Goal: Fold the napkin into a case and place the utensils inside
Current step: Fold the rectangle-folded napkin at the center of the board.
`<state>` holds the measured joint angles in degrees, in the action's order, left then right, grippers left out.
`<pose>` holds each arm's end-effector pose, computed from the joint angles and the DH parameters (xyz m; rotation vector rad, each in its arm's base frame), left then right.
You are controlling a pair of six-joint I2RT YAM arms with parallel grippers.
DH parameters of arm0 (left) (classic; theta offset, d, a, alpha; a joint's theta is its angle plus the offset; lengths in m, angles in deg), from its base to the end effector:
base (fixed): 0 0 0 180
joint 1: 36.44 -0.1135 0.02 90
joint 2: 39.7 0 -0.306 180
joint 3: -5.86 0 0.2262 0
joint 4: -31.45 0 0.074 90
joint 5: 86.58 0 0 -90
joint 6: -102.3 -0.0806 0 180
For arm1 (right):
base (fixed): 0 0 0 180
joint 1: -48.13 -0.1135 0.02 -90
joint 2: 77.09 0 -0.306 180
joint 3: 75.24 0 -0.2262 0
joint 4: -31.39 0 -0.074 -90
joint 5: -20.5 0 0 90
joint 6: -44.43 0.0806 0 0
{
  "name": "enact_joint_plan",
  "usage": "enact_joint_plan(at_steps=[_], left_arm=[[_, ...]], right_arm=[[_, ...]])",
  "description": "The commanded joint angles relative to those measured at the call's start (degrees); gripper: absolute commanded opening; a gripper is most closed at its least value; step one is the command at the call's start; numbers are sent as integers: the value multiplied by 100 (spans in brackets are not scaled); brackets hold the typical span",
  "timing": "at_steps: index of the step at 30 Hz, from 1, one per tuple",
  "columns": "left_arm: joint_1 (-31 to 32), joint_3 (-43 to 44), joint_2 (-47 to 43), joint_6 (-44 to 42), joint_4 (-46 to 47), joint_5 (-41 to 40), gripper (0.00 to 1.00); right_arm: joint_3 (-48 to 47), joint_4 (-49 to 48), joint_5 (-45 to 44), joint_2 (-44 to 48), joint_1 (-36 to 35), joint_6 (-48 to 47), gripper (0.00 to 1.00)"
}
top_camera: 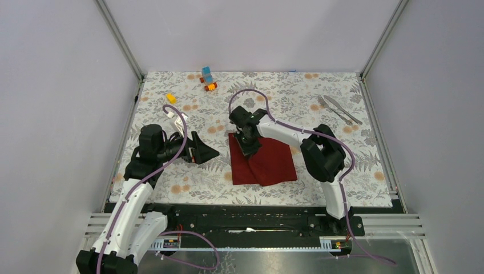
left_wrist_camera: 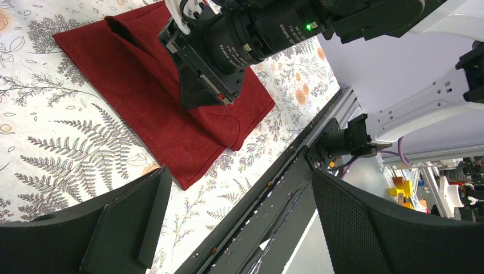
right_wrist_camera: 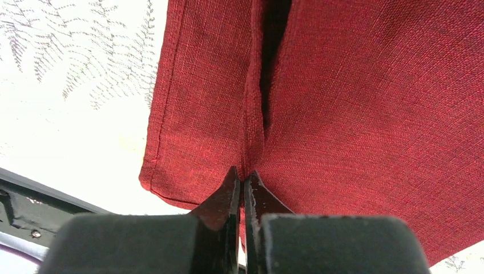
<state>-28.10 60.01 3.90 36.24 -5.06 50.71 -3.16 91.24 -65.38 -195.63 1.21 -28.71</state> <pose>0.1264 -0.0784 0.3096 0.2698 2.0463 -1.1833 0.2964 0.3254 0.1951 -0.7613 2.7666 0.3485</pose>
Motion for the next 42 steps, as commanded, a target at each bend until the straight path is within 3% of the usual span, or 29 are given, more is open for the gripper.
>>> enact_joint_plan(at_steps=[1,15,42], left_arm=[[1,-17,-57,-48,239,-61,99],[-2,-27,-45,-48,233,-69,99],[-34,-27,-25,-48,238,-34,99]], right_arm=[[-329,-8,166,-127,-71,242,0],[-713,104,292,-527,-66,355,0],[-472,234,172,260,-89,494,0]])
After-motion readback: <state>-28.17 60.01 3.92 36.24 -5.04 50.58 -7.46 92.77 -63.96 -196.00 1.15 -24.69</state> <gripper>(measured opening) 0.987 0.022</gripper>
